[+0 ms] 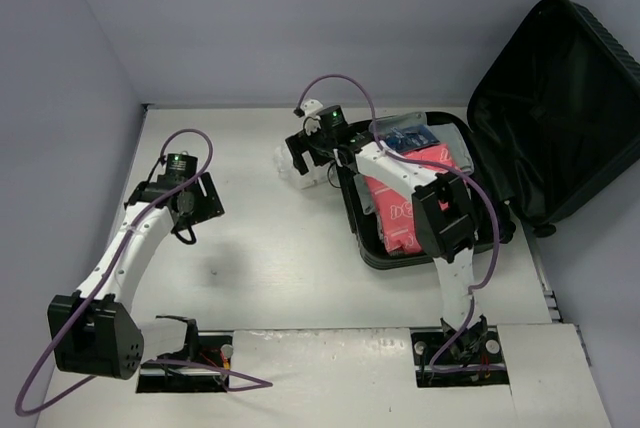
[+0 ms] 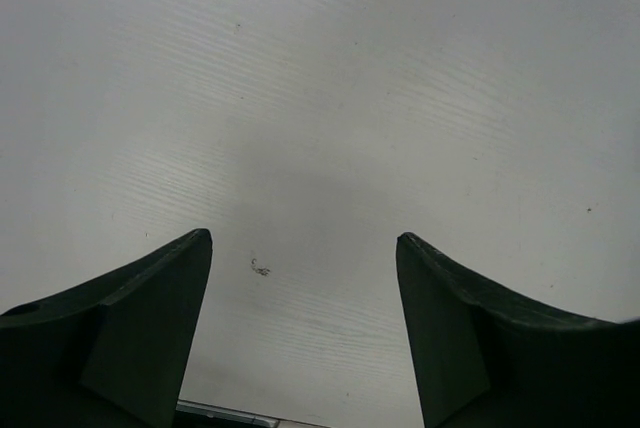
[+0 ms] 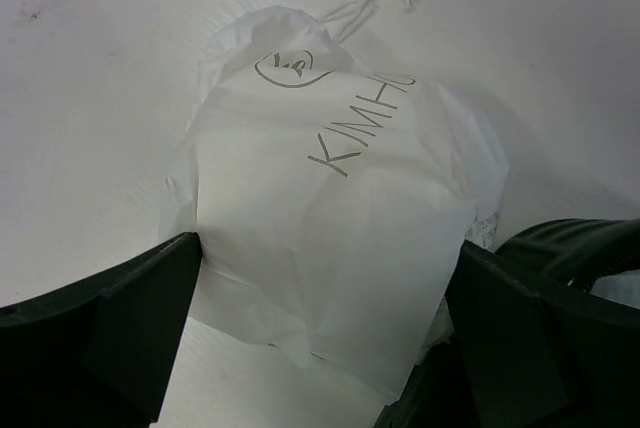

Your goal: Pack the luggage

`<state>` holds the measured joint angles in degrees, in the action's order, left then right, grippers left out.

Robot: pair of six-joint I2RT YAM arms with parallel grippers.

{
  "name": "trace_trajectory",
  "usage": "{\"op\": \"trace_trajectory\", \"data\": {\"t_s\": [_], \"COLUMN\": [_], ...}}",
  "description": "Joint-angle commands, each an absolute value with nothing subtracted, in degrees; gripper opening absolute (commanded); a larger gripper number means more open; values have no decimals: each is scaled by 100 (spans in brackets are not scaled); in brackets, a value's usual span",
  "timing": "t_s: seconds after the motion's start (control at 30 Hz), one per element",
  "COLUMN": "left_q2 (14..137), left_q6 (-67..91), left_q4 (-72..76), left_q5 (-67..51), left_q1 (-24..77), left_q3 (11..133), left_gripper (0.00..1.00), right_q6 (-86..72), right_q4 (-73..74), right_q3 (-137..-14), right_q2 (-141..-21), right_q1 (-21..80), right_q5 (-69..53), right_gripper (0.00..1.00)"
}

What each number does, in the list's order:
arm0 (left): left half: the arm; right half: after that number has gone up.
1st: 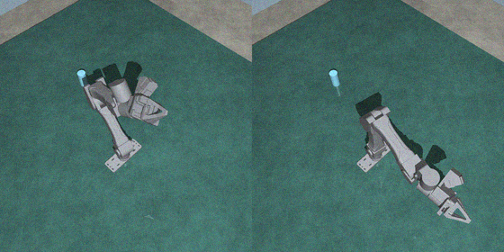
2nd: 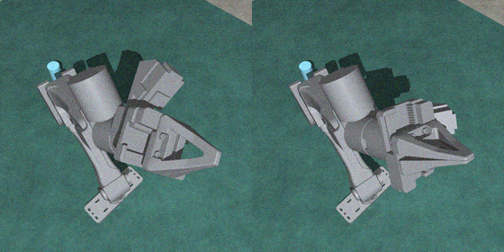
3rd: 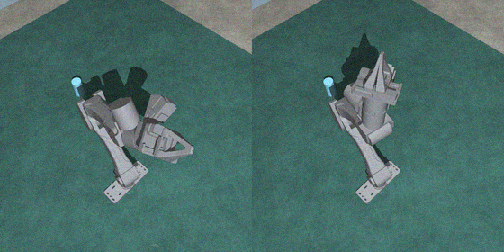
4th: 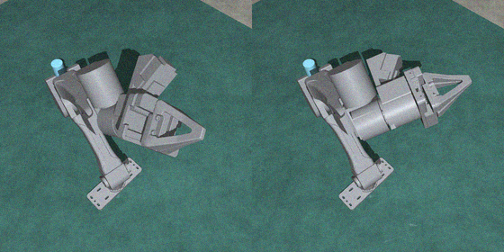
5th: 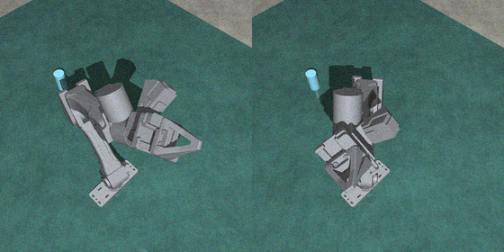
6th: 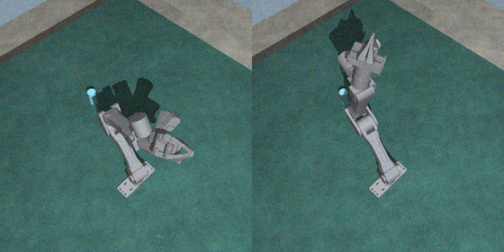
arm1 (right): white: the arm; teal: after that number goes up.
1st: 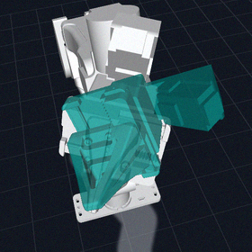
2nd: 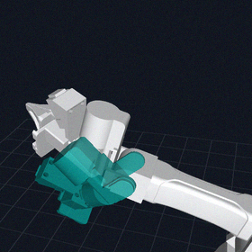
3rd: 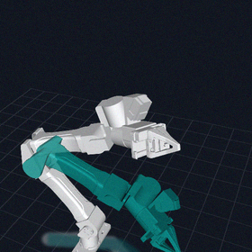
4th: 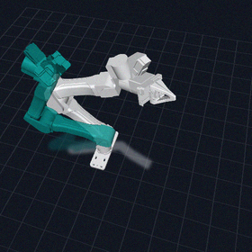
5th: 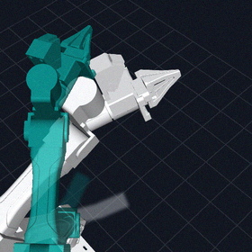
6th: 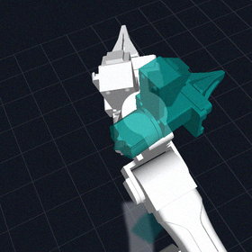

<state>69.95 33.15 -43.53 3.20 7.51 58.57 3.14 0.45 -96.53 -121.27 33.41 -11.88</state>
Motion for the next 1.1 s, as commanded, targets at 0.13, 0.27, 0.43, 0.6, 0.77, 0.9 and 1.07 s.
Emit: {"op": "trace_trajectory", "data": {"t_s": [0.13, 0.27, 0.43, 0.6, 0.77, 0.9, 1.07], "left_q2": [6829, 6785, 6566, 6355, 6258, 6267, 6310], "left_q6": [2918, 2874, 2865, 2839, 2944, 2997, 3146], "left_q4": [-3867, -3911, -3964, -4008, -3771, -3621, -3542], "left_q5": [246, 255, 351, 378, 290, 167, 18], "left_q1": [510, 483, 448, 431, 431, 431, 439], "left_q3": [5731, 5730, 5739, 5809, 5599, 5441, 5361], "left_gripper": [69, 69, 69, 69, 69, 69, 69], "right_q6": [501, 562, 440, 132, 0, -465, -1281], "right_q4": [246, 246, 167, -237, -246, -62, 659], "right_q3": [-9800, -9861, -10142, -10046, -9564, -8764, -7657], "right_q2": [-12269, -12191, -11884, -10935, -9723, -8677, -7297], "right_q1": [3674, 3744, 3770, 3771, 3700, 3464, 2471], "right_q5": [-1371, -1485, -1547, -803, 490, 1510, 2275], "right_gripper": [62, 0, 0, 0, 0, 0, 0]}}
